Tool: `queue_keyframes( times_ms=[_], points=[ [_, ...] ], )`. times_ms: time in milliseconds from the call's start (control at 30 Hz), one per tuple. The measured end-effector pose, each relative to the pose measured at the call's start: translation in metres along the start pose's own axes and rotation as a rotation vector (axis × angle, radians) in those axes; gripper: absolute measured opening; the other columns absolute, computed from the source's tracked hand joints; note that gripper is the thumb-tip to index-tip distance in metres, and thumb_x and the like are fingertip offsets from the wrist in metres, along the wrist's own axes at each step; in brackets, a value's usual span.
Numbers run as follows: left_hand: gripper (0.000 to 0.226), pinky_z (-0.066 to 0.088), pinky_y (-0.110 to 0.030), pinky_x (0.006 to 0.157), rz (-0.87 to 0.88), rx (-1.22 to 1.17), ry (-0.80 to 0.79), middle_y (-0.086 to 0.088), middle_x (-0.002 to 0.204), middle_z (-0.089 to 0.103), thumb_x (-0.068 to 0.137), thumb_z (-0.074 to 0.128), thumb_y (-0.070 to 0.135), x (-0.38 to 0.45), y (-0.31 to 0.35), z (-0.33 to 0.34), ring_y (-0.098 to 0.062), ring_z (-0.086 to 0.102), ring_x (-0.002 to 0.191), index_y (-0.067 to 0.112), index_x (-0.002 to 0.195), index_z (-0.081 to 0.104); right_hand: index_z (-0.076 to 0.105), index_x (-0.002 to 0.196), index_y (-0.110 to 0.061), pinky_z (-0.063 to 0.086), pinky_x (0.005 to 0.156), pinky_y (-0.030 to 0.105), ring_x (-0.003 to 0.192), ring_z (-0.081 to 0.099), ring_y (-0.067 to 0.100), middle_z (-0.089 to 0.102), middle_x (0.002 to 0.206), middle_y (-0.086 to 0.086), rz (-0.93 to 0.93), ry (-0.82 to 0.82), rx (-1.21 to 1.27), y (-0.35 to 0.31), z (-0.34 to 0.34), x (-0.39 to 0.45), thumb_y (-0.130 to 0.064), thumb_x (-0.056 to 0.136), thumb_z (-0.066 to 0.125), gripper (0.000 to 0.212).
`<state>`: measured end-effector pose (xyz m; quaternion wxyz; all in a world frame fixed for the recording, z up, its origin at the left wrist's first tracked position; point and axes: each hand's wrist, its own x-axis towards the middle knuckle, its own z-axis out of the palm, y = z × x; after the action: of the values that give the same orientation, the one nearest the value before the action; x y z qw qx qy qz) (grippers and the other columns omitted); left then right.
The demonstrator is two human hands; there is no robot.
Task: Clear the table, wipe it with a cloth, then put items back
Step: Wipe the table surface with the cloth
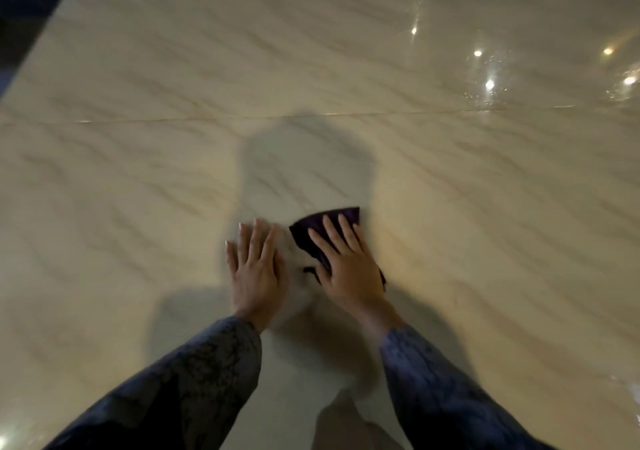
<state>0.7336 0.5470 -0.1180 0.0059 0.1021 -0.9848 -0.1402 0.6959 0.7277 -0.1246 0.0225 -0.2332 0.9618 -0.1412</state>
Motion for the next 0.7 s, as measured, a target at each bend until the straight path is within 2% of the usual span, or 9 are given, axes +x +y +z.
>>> queue_keyframes(
  times_ms=[100, 167, 233, 333, 433, 533, 700],
  points=[
    [0.055, 0.008, -0.051, 0.121, -0.005, -0.024, 0.028, 0.0, 0.16, 0.024, 0.095, 0.027, 0.036, 0.0, -0.001, 0.001, -0.025, 0.011, 0.15, 0.026, 0.148, 0.036, 0.042, 0.146, -0.029, 0.017, 0.119, 0.048, 0.147, 0.02, 0.029, 0.032, 0.157, 0.003, 0.156, 0.062, -0.001, 0.053, -0.013, -0.033, -0.047, 0.091, 0.043, 0.058],
    [0.055, 0.009, -0.05, 0.121, -0.012, -0.036, 0.041, 0.0, 0.16, 0.026, 0.094, 0.03, 0.035, 0.0, -0.002, 0.003, -0.025, 0.012, 0.15, 0.026, 0.147, 0.038, 0.045, 0.144, -0.026, 0.02, 0.117, 0.049, 0.144, 0.026, 0.035, 0.036, 0.154, 0.007, 0.337, 0.095, -0.046, 0.104, -0.028, -0.039, -0.053, 0.089, 0.039, 0.061],
    [0.054, 0.01, -0.05, 0.12, -0.016, -0.018, 0.047, 0.0, 0.159, 0.026, 0.094, 0.033, 0.034, 0.001, -0.001, 0.006, -0.025, 0.012, 0.15, 0.026, 0.147, 0.038, 0.044, 0.145, -0.023, 0.018, 0.117, 0.053, 0.143, 0.025, 0.038, 0.036, 0.154, 0.012, 0.552, 0.088, -0.104, 0.156, -0.048, -0.029, -0.059, 0.087, 0.032, 0.07],
    [0.054, 0.008, -0.051, 0.12, -0.033, -0.003, 0.031, 0.001, 0.16, 0.022, 0.095, 0.035, 0.033, 0.004, -0.003, 0.01, -0.024, 0.009, 0.15, 0.027, 0.149, 0.035, 0.026, 0.153, -0.021, 0.001, 0.119, 0.052, 0.147, 0.009, 0.039, 0.018, 0.16, 0.013, 0.849, 0.03, -0.131, 0.208, -0.072, 0.01, -0.071, 0.085, 0.018, 0.084],
    [0.055, 0.003, -0.049, 0.121, -0.028, -0.014, -0.018, 0.002, 0.162, 0.013, 0.096, 0.029, 0.036, 0.006, -0.006, 0.009, -0.022, -0.001, 0.151, 0.03, 0.151, 0.029, 0.005, 0.156, -0.022, -0.01, 0.117, 0.054, 0.147, -0.004, 0.041, 0.0, 0.162, 0.015, 0.994, -0.008, -0.16, 0.22, -0.074, 0.065, -0.076, 0.087, 0.013, 0.088],
    [0.057, 0.001, -0.049, 0.121, -0.015, -0.006, -0.029, 0.002, 0.163, 0.009, 0.096, 0.026, 0.036, 0.005, -0.006, 0.006, -0.023, -0.004, 0.151, 0.03, 0.152, 0.027, 0.004, 0.156, -0.023, -0.009, 0.117, 0.056, 0.147, -0.004, 0.042, -0.002, 0.162, 0.017, 0.907, -0.019, -0.173, 0.194, -0.066, 0.132, -0.075, 0.087, 0.014, 0.087],
    [0.06, 0.006, -0.051, 0.12, -0.026, 0.014, -0.029, 0.003, 0.163, 0.013, 0.092, 0.027, 0.038, 0.006, -0.004, 0.004, -0.023, 0.0, 0.151, 0.032, 0.151, 0.027, 0.019, 0.155, -0.023, -0.004, 0.119, 0.053, 0.148, 0.0, 0.041, 0.008, 0.162, 0.016, 0.51, -0.044, -0.12, 0.094, -0.037, 0.219, -0.061, 0.092, 0.032, 0.074]
  ],
)
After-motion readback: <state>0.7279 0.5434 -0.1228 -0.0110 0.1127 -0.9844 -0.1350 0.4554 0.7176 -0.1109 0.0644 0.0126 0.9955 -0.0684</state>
